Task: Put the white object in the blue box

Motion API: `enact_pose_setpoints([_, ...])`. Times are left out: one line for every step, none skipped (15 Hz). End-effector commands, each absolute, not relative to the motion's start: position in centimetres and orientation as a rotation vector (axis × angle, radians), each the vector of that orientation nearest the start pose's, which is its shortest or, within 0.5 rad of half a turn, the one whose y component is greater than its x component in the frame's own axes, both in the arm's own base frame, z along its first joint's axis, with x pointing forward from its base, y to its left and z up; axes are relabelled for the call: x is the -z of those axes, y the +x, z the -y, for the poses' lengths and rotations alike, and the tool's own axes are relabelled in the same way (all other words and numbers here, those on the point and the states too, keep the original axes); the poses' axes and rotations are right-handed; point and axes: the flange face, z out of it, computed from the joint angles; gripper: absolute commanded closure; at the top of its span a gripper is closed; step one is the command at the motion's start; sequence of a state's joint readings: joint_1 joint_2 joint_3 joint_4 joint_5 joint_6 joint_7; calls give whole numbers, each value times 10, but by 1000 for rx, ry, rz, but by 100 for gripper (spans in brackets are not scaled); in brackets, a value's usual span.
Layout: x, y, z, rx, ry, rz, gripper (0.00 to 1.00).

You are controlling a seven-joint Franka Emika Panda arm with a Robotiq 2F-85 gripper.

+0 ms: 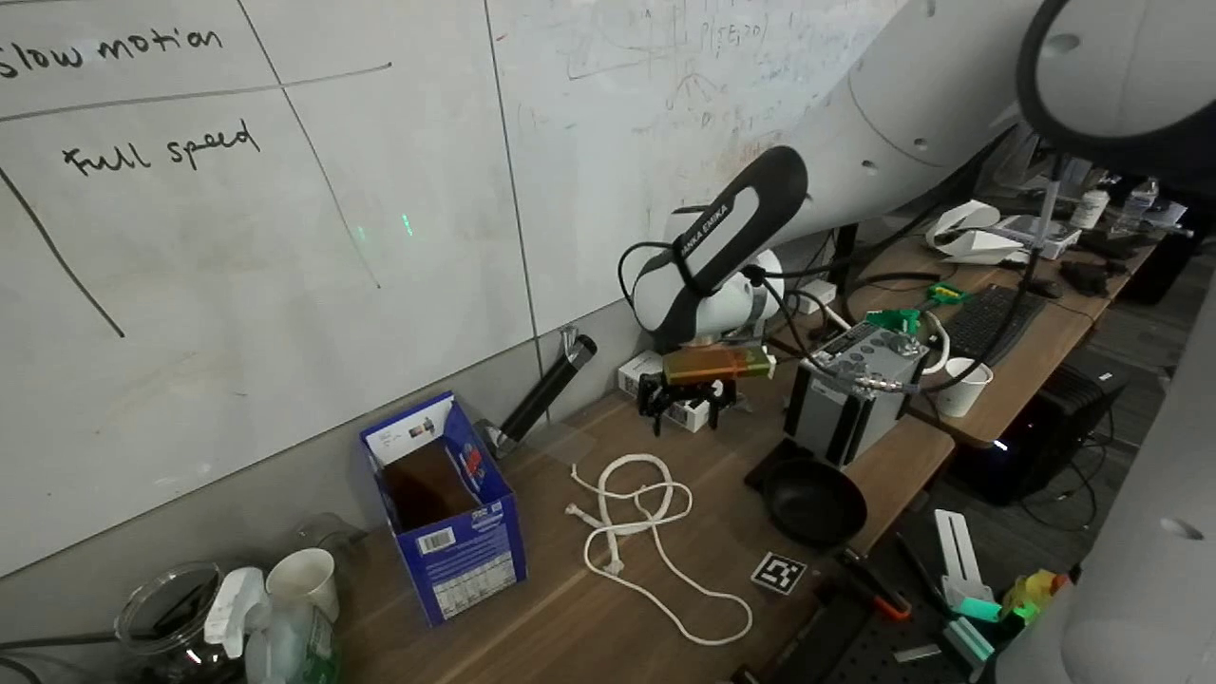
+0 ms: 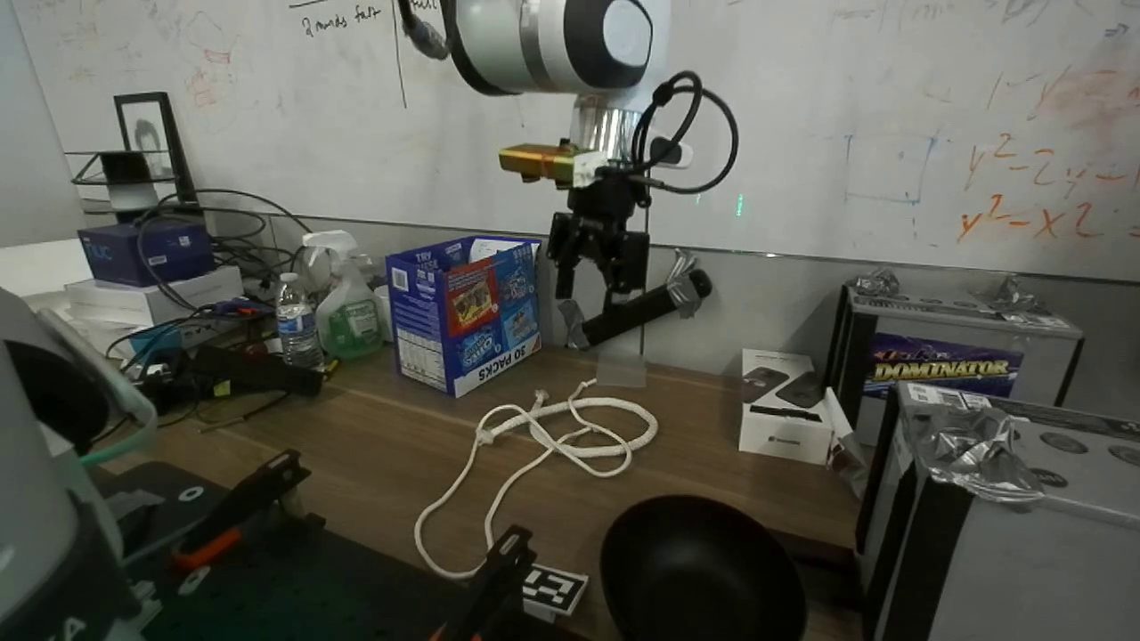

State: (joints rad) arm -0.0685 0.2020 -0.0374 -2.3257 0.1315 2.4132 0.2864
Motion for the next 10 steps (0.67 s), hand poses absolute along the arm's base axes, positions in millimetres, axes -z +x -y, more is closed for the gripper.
enact_pose_setpoints([-204,510,43,-204,-2894,-871,0])
enact_pose_setpoints([-191,508,39,-214,-2880,-883,0])
enact_pose_setpoints([-177,507,36,-192,-2862,-915,0])
enact_pose_setpoints([-163,506,35,-181,-2821,-956,0])
enact_pose_setpoints([-151,507,32,-186,-2780,-1017,0])
enact_pose_setpoints([-138,506,29,-193,-2744,-1070,0])
enact_pose_setpoints([-128,506,25,-193,-2711,-1110,0])
enact_pose_setpoints([-117,505,21,-186,-2697,-1155,0])
enact_pose_setpoints([-108,505,19,-172,-2681,-1193,0])
enact_pose_setpoints([-100,505,18,-161,-2664,-1224,0])
